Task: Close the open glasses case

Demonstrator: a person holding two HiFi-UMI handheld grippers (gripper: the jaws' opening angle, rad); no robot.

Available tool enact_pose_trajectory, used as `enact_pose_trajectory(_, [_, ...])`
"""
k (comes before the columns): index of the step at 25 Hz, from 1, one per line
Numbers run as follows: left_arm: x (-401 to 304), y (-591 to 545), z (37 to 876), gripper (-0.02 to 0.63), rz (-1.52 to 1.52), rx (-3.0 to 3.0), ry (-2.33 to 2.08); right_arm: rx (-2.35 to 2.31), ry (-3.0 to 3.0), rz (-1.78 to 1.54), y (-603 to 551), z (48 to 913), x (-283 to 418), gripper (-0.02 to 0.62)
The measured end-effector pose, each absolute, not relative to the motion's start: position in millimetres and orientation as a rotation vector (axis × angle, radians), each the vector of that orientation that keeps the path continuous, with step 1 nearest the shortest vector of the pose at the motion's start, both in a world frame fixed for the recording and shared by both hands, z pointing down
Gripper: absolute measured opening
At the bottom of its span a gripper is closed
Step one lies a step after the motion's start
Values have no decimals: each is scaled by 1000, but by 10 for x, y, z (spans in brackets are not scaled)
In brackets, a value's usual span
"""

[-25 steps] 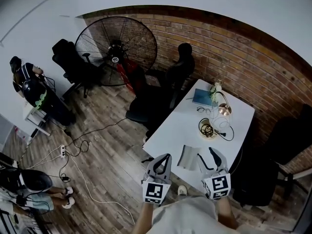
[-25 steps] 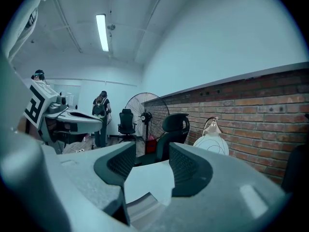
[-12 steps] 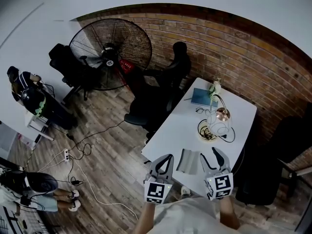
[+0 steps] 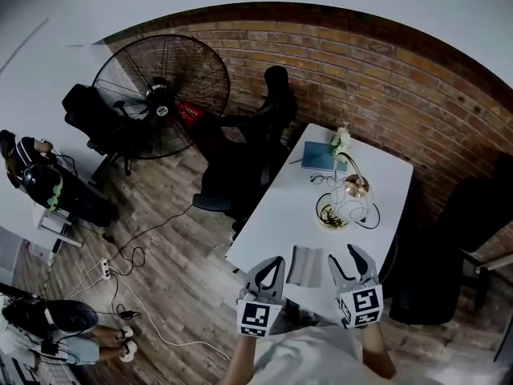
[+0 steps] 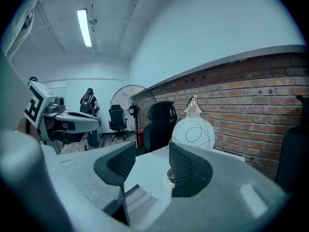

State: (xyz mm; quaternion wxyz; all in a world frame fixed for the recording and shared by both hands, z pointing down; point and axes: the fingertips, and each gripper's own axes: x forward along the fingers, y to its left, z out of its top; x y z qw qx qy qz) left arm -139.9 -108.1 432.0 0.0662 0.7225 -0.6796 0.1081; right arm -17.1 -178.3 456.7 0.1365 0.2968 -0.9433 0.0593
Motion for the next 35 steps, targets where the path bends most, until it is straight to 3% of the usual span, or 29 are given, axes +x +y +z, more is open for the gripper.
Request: enact_pose_trajectory(35, [-1034, -1512, 5347, 5, 447, 2502, -1435, 1287, -2357, 412, -1521, 5602, 238, 218])
